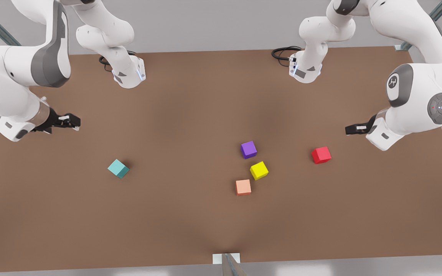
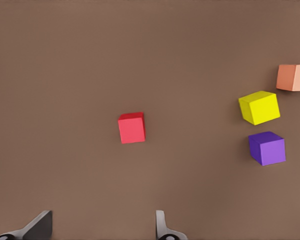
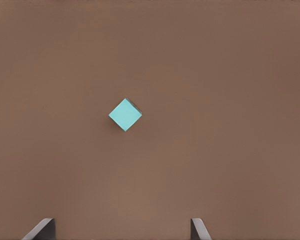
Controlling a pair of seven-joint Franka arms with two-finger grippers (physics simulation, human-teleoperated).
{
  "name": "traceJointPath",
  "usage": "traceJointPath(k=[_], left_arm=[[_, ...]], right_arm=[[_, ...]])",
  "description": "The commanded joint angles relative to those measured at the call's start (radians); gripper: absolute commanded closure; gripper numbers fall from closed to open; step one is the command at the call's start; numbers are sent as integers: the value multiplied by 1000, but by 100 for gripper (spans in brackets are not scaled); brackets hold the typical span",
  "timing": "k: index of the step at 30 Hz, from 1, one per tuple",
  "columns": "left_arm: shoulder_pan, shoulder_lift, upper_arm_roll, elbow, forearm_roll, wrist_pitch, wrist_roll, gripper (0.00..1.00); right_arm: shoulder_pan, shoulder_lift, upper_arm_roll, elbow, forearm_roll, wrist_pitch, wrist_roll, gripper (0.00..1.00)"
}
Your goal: Pick up red wooden cube and pass to hand red wooden cube and place in blue wooden cube
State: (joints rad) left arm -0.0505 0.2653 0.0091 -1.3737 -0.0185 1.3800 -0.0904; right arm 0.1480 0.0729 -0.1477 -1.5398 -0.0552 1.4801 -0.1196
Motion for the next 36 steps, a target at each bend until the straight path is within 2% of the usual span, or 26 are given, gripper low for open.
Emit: traceJointPath(k=[1, 3, 7, 10, 13, 18, 36], left_arm=[[0, -1, 0, -4, -8, 36, -9, 0], [0, 24, 0, -45, -43, 91, -14, 0], [-9, 170, -14, -162, -44, 361, -14, 0], [-2, 180, -12, -330, -44, 591, -17, 0], [0, 181, -9, -447, -44, 714, -40, 0], [8, 180, 15, -551, -44, 798, -104, 0], [14, 265, 15, -605, -44, 873, -111, 0]], right_arm=[[-4, 1, -1, 0, 6, 37, 66, 0], [1, 7, -3, 3, -4, 37, 67, 0], [-21, 8, -12, 30, -6, 34, 63, 0], [-33, 22, -16, 30, -8, 11, 64, 0], [-42, 21, -18, 37, -8, 0, 63, 0], [-42, 38, -18, 38, -15, -15, 64, 0], [-41, 71, -16, 43, -15, -15, 64, 0]])
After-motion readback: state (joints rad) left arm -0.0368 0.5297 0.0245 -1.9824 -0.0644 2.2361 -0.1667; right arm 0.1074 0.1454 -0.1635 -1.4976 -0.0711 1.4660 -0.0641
